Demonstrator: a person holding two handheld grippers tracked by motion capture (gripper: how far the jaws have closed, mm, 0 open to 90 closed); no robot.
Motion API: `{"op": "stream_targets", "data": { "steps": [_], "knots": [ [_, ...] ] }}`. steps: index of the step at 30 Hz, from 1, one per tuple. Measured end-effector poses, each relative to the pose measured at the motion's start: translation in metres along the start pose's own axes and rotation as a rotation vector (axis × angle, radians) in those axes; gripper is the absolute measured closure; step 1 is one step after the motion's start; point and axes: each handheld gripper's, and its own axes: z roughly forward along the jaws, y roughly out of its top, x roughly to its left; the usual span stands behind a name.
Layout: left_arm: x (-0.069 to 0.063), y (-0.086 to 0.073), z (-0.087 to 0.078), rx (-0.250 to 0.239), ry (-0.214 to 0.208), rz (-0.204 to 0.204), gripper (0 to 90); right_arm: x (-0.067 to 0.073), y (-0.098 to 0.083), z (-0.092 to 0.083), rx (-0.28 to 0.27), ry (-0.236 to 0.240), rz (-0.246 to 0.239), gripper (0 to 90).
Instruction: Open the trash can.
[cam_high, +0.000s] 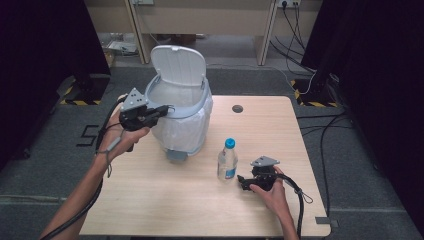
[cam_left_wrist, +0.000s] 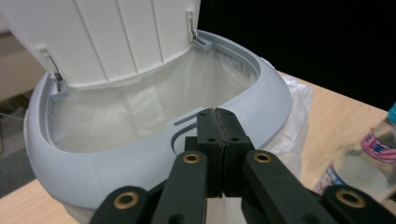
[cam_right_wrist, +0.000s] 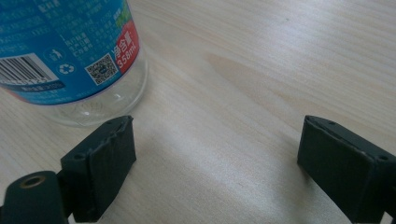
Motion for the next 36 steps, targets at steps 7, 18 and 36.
{"op": "stream_targets", "data": {
  "steps": [7, 18, 36],
  "knots": [
    [-0.012, -0.002, -0.012, -0.045, -0.070, -0.039, 59.7, 0.000, 0.000, 0.000, 0.000, 0.000, -0.002, 11.5],
    [-0.023, -0.042, -0.025, -0.038, -0.104, -0.121, 29.0, 0.000, 0.000, 0.000, 0.002, 0.000, 0.000, 11.5],
    [-0.024, -0.124, 0.000, -0.029, -0.101, -0.222, 14.5, 0.000, 0.000, 0.000, 0.003, 0.000, 0.001, 11.5]
  ]
}}
